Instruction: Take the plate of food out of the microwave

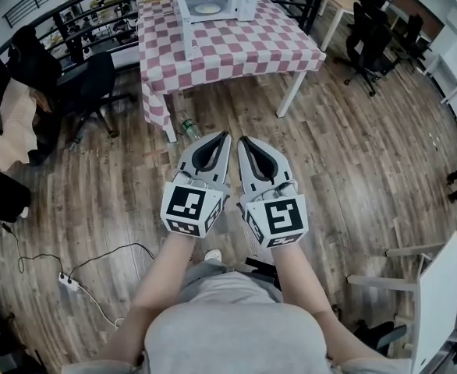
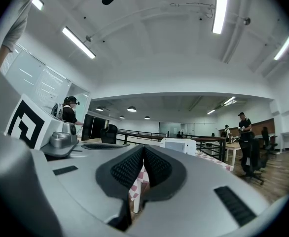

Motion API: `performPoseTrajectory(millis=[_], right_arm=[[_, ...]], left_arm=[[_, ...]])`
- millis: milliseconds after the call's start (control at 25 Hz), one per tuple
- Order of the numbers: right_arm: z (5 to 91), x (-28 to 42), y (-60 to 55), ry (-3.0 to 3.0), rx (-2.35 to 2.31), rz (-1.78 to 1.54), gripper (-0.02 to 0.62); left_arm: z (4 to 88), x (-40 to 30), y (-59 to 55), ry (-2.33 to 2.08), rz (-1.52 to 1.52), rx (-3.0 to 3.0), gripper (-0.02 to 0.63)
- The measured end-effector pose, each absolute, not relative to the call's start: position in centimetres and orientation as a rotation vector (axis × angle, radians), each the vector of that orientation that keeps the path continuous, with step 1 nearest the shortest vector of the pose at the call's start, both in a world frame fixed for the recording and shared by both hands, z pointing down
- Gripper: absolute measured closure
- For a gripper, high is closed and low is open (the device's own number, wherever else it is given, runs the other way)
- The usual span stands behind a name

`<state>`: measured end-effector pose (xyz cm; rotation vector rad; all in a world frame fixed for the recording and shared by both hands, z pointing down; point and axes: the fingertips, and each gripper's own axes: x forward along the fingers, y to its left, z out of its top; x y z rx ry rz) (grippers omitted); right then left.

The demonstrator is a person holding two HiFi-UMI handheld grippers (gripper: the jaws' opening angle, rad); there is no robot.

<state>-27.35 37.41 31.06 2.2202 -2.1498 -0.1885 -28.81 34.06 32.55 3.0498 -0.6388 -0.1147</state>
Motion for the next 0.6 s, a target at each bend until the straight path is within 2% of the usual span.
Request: performPoseTrajectory(millis=[600], right_arm=[[31.4,-24.9,31.7,-2.134,2.232,-0.164,0.569]], left_arm=[[33.1,-26.1,28.5,-0.622,-0.093,3.041,0.603]])
